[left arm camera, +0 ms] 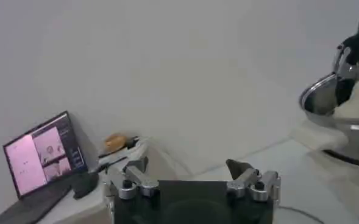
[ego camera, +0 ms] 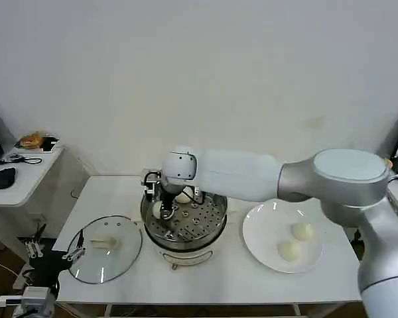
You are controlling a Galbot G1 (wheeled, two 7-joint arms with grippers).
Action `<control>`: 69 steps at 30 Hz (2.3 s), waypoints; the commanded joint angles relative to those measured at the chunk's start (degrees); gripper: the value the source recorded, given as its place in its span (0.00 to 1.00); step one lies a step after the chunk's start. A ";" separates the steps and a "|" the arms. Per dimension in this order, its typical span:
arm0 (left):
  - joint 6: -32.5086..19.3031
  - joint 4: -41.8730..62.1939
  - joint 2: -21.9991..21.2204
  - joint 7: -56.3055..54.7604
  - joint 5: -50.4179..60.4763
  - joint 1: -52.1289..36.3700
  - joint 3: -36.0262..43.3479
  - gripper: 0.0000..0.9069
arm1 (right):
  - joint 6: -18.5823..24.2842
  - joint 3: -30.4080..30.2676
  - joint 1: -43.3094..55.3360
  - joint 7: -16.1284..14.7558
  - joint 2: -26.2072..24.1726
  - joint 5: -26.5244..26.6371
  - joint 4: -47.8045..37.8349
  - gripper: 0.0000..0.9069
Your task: Take steamed baozi put them in steamer then cover it.
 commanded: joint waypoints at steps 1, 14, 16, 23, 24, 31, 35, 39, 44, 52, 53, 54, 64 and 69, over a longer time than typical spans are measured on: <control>-0.01 0.07 0.05 0.01 -0.01 -0.08 0.04 1.00 | -0.46 0.22 -1.69 0.10 2.20 -1.41 -3.64 0.90; 0.04 -0.14 -0.02 0.06 0.03 -0.03 0.35 1.00 | 1.03 0.57 5.66 -2.04 -4.04 -0.90 4.04 1.00; 0.10 -0.23 0.13 0.09 0.03 0.15 0.34 1.00 | 1.57 0.28 9.21 -3.31 -7.33 -1.18 7.25 1.00; 0.25 -0.75 0.46 0.17 0.00 0.47 0.52 1.00 | 4.19 -0.73 15.95 -8.81 -19.62 -5.24 14.36 1.00; 0.26 -0.63 0.55 0.20 0.06 0.45 0.70 1.00 | 5.12 -0.99 16.57 -10.31 -22.28 -6.24 15.86 1.00; 0.59 -1.21 1.01 0.30 0.29 0.35 1.95 1.00 | 11.43 -2.76 17.40 -15.83 -37.84 -15.98 24.21 1.00; 0.57 -1.07 1.15 0.33 0.47 0.51 2.41 1.00 | 14.26 -2.95 14.62 -17.50 -46.64 -20.36 26.70 1.00; 0.60 -1.02 1.50 0.39 0.69 0.58 2.64 1.00 | 17.06 -3.16 10.97 -18.77 -54.87 -26.22 28.84 1.00; 0.71 -0.72 1.24 0.43 1.26 0.47 3.45 1.00 | 19.22 0.59 2.89 -19.19 -60.11 -31.08 29.41 1.00; 0.68 -0.40 0.74 0.41 2.04 0.78 4.15 1.00 | 22.89 11.65 -12.32 -19.92 -63.95 -37.64 28.77 1.00; 0.64 -0.40 0.68 0.43 2.26 0.87 4.21 1.00 | 23.28 13.26 -14.76 -19.91 -63.99 -38.79 28.39 1.00; 0.66 -0.37 0.62 0.45 2.43 0.98 4.24 1.00 | 23.41 14.23 -15.89 -19.88 -63.97 -39.43 28.20 1.00; 0.67 -0.48 0.33 0.52 2.85 1.84 3.79 1.00 | 23.90 22.50 -28.22 -19.36 -60.47 -42.40 23.97 1.00; 0.59 -0.27 -0.03 0.49 2.91 1.99 3.70 1.00 | 23.70 22.34 -29.11 -19.27 -58.74 -42.66 22.49 1.00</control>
